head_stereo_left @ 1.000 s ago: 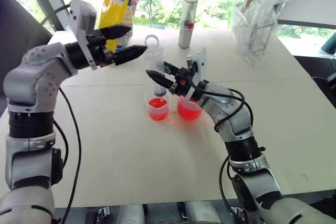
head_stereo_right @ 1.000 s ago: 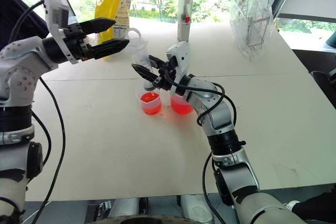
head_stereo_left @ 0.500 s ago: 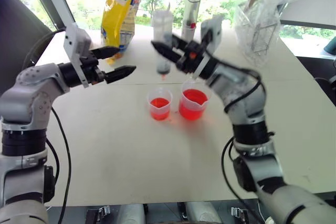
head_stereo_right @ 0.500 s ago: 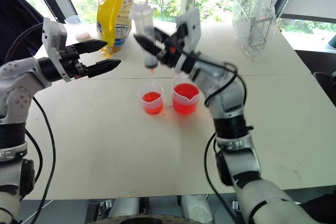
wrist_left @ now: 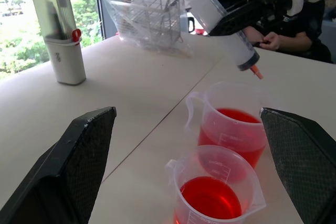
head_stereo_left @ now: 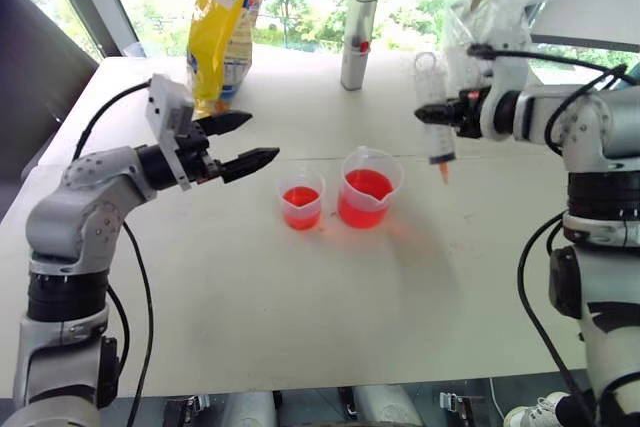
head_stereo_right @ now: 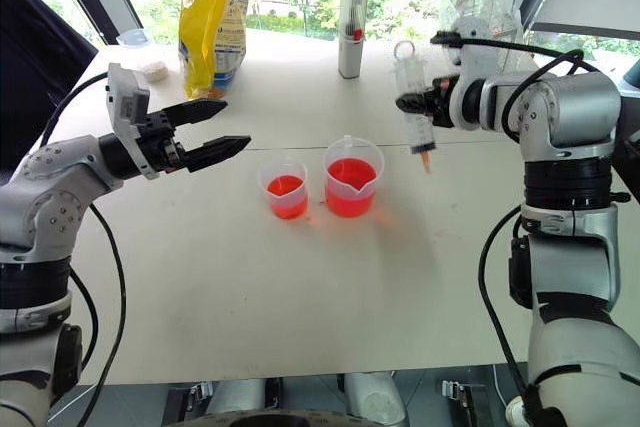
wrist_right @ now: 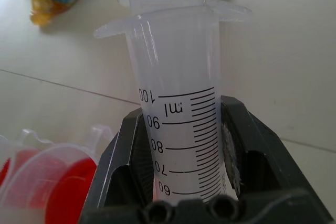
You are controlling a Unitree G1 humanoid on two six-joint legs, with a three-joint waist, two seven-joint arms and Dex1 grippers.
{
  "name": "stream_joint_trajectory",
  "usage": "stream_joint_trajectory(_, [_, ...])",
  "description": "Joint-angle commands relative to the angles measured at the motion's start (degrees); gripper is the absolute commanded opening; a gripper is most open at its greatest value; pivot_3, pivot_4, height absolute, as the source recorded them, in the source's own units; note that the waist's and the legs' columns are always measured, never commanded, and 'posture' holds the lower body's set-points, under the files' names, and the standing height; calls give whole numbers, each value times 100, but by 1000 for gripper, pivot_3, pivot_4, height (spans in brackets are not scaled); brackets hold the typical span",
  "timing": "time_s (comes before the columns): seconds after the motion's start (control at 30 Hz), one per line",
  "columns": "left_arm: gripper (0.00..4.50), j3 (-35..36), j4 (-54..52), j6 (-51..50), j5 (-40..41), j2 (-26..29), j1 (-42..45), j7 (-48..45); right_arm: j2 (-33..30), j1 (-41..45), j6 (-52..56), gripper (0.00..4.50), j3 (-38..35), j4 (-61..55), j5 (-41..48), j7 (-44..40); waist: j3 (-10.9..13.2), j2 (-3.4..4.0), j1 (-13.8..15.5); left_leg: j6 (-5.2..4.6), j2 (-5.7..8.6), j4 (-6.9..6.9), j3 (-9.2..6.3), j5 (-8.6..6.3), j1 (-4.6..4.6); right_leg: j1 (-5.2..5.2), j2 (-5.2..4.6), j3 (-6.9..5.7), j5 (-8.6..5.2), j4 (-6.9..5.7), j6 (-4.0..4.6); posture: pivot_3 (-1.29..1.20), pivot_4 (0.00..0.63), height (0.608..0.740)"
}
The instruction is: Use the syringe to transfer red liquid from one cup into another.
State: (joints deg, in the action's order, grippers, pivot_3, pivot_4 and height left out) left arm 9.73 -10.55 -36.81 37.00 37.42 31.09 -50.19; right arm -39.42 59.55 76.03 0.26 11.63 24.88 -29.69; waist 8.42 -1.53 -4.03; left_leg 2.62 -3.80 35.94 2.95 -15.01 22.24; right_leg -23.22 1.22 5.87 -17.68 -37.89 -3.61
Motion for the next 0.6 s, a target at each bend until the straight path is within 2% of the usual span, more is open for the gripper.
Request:
stream_joint_trajectory(0.03, [4485, -21, -319, 48, 48, -1, -26, 39, 56, -27, 396, 1385, 132, 348, -202, 163, 0, 0, 3, 0, 1, 0, 0, 0, 1, 0, 0, 1, 0, 0, 0, 0, 150, 740])
stream_joint_trajectory(0.37, [4485, -80, -633, -52, 36, 65, -199, 132, 412, -357, 51, 1385, 407, 1270, -762, 398, 0, 0, 5, 0, 5, 5, 3, 0, 6, -1, 1, 2, 1, 1, -2, 0, 150, 740])
stream_joint_trajectory(0.57, [4500, -57, -824, -152, 96, 132, -340, 170, 463, -454, 140, 4440, 291, 1161, -768, 391, 0, 1, 4, 0, 4, 4, 0, 0, 5, 0, 2, 1, 1, 0, -2, 0, 150, 740])
stream_joint_trajectory(0.6, [4500, -60, -839, -168, 105, 141, -345, 170, 445, -456, 205, 4485, 260, 1085, -748, 381, 0, 1, 4, 0, 4, 5, 0, 0, 5, 0, 3, 1, 1, 0, -2, 0, 150, 740])
